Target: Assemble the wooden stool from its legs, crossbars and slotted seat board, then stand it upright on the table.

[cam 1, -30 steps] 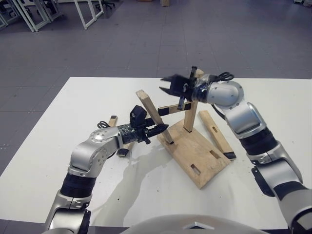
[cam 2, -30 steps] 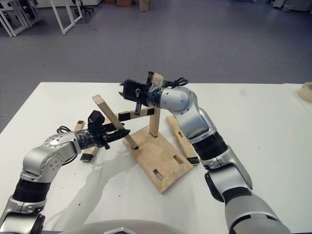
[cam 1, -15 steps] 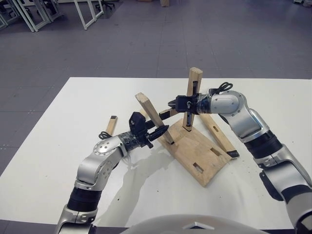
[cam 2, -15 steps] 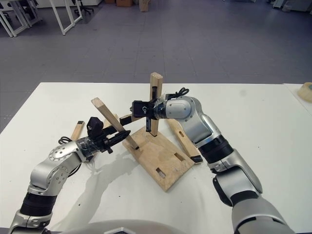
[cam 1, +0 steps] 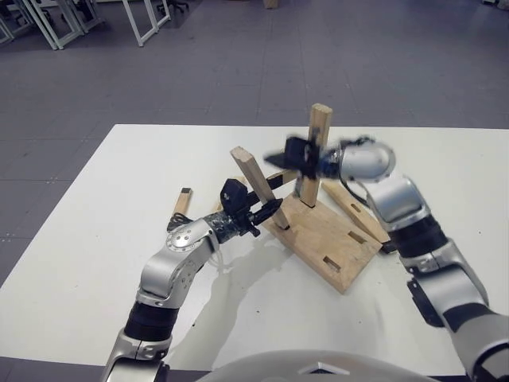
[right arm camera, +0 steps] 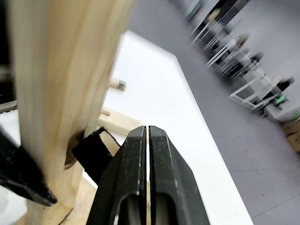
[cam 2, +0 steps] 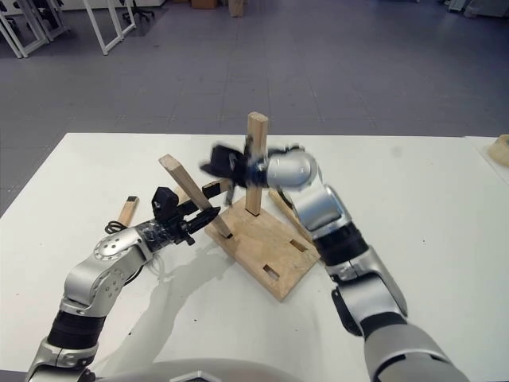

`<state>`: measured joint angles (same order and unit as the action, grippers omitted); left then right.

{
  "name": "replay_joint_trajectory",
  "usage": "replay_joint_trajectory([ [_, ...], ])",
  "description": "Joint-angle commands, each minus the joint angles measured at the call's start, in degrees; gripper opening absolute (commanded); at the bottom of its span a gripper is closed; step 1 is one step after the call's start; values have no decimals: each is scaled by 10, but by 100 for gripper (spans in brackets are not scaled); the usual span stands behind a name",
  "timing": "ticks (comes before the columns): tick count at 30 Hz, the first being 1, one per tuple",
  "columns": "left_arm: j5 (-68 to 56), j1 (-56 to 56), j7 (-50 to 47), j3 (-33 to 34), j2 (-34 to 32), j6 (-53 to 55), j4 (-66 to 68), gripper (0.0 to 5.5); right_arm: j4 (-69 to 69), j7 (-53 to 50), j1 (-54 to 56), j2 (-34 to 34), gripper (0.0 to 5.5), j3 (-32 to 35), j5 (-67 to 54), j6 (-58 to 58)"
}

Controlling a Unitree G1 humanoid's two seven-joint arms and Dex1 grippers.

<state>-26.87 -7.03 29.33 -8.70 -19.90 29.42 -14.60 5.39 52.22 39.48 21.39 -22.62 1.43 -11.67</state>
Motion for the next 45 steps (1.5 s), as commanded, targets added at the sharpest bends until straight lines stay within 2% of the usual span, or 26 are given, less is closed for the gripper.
replay_joint_trajectory([
  [1,25,1,-10,-21,8,32,32,204,15,91,-41,75,10,-37,11,-85],
  [3,24,2,-13,-16,13,30,30,204,5,71,-31,71,10,-26,11,-91],
  [7,24,10,-15,-17,14,34,21,204,-63,-47,27,-7,10,87,-51,-77],
  [11,22,15,-13,-14,9,40,19,204,-81,-104,107,-44,10,139,-75,-62],
  [13,24,8,-13,-16,10,42,23,204,-57,-100,107,-39,10,122,-61,-59],
  [16,28,-11,-14,-21,11,51,30,204,-11,-61,46,-12,10,65,-35,-67],
  [19,29,-33,-14,-28,7,75,29,204,14,3,-44,23,10,11,-41,-141],
  [22,31,-43,-20,-32,9,96,23,204,13,43,-68,63,10,-20,-29,-171],
  [25,29,-43,-30,-25,19,105,22,204,5,6,-36,44,10,20,-46,-179],
  [28,3,-40,-20,-4,28,126,43,204,-63,-59,-1,-1,10,114,-106,-188],
  [30,1,-45,-16,3,27,126,49,204,-107,-85,5,-16,10,153,-133,-198],
  [35,17,-62,-8,1,18,99,48,204,-206,-112,-19,-14,10,205,-192,-227],
  [37,27,-64,-5,-3,14,87,43,204,-244,-112,-38,-6,10,241,-237,-252],
  [38,34,-63,-3,-5,12,77,40,241,-258,-108,-55,5,10,263,-262,-270],
  [40,42,-59,-1,-5,11,61,35,270,-275,-90,-89,34,10,292,-302,-302],
  [43,31,-53,11,11,10,54,21,315,-252,-24,-164,125,10,307,-305,-303],
  [45,7,-37,28,31,-4,67,-4,315,-189,13,-220,209,10,270,-226,-236],
])
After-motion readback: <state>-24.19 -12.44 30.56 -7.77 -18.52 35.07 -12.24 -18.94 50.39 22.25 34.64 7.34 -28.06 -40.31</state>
